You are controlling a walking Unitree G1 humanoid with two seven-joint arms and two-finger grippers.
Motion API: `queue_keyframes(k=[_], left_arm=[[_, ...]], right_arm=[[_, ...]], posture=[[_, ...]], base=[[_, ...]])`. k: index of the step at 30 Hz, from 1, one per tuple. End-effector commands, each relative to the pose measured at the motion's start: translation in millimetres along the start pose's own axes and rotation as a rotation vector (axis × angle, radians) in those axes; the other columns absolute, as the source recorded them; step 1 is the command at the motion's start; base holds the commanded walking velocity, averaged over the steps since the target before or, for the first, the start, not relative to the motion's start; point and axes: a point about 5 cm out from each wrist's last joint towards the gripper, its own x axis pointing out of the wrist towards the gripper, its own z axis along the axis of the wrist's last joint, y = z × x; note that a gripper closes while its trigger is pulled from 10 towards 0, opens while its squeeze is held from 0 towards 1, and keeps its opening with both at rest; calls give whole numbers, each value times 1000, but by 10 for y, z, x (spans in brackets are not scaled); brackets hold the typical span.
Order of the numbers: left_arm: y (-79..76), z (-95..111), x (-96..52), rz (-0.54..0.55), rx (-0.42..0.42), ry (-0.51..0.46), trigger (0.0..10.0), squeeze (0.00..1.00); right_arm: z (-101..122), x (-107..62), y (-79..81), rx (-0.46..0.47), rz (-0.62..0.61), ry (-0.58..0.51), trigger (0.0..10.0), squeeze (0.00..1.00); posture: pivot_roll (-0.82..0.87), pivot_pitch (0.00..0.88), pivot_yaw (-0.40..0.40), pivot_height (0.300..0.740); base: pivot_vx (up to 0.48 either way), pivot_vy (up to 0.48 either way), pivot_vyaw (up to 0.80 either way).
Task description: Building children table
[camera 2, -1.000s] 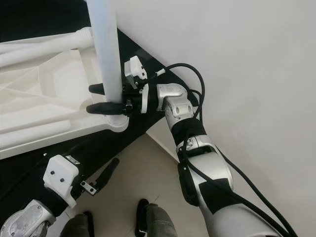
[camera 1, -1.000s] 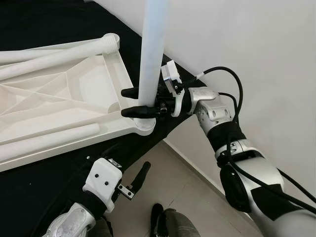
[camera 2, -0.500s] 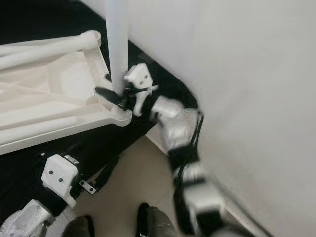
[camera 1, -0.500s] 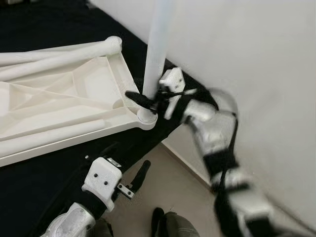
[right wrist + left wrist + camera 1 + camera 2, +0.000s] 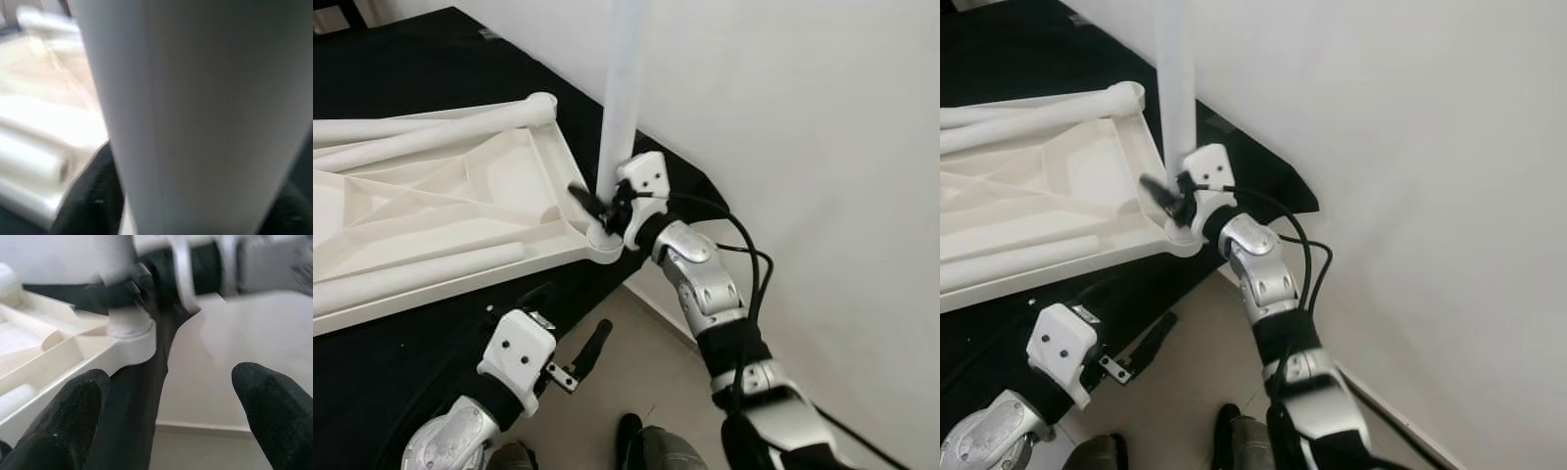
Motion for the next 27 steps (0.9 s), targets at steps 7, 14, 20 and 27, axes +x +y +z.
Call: queue_keyframes(k=[7,14,20,27], left_arm=[[-59,-60,-14,-32,-9,29,10000,0],[-116,-92,-72,-61,7,68,10000,0],[-58,-52,-142,-30,41,89,10000,0],[7,31,-248,11,61,98,10000,0]], right_arm=[[295,-75,94,-58,358,-68,10000,0],[509,-87,-113,-272,703,-9,10000,0],[593,16,-42,-328,785,37,10000,0],[577,57,-48,-341,822,76,9725,0]], posture=[[204,235,-138,740],[222,272,-146,740],[249,317,-152,740],[276,368,-160,740]], base=[[0,0,0],[0,0,0],[0,0,0],[0,0,0]])
